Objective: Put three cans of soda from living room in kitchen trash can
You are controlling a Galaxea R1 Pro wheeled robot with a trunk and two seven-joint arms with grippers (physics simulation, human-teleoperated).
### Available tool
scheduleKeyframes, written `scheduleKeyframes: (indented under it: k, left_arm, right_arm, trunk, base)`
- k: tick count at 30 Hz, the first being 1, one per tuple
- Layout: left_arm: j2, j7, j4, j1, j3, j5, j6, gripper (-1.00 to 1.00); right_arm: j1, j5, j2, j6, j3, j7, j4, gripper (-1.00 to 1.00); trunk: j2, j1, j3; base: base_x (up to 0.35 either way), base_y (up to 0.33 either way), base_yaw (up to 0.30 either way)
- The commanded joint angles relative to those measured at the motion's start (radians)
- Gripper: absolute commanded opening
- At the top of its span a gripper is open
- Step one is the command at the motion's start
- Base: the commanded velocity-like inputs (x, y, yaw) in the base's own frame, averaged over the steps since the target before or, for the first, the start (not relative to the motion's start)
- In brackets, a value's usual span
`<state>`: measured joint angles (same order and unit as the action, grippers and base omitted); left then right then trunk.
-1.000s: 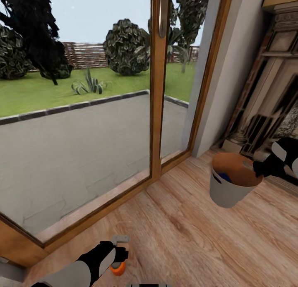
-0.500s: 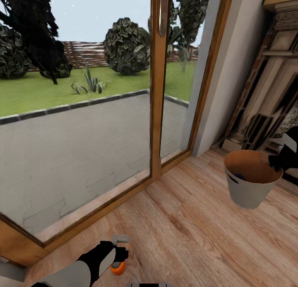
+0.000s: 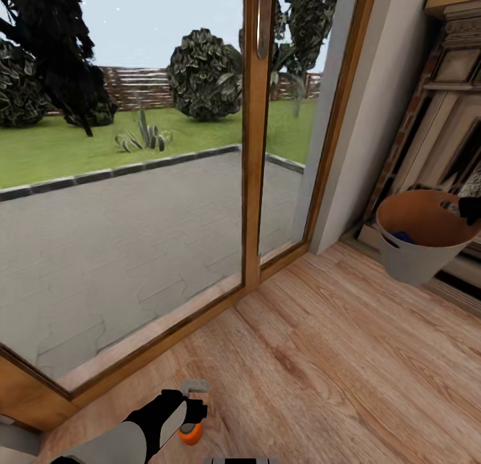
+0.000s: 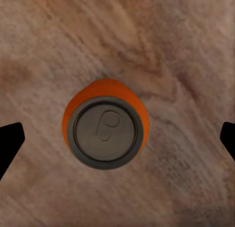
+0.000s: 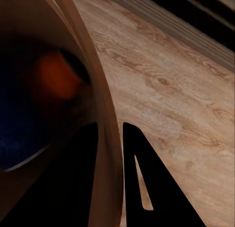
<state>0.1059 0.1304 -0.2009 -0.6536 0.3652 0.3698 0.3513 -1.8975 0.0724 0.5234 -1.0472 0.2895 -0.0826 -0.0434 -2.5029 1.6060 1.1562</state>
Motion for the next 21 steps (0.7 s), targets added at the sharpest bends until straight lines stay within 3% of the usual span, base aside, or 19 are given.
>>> scheduleKeyframes:
  k: [1,9,21]
  left_arm:
    - [0.0,0.0,0.0,0.0,0.0,0.0,0.0,1.0]
    - [0.0,0.0,0.0,0.0,0.0,0.0,0.0,1.0]
    - [-0.003,0.002,0.0,0.0,-0.001,0.0,-0.084,1.0]
  right_arm:
    - [-0.002,0.014,0.0,0.0,0.015,-0.002,0.001,-1.0]
    - [-0.009,0.015,-0.003,0.0,0.016,-0.002,-0.001,-1.0]
    - [-0.009,0.015,-0.003,0.0,0.016,-0.002,-0.001,-1.0]
  trunk:
    - [0.0,0.0,0.0]
    - [-0.002,0.003,0.031]
    - [-0.002,0.003,0.031]
  base:
    - [0.0,0.0,0.0]
    - [0.0,0.0,0.0]
    - [0.0,0.0,0.0]
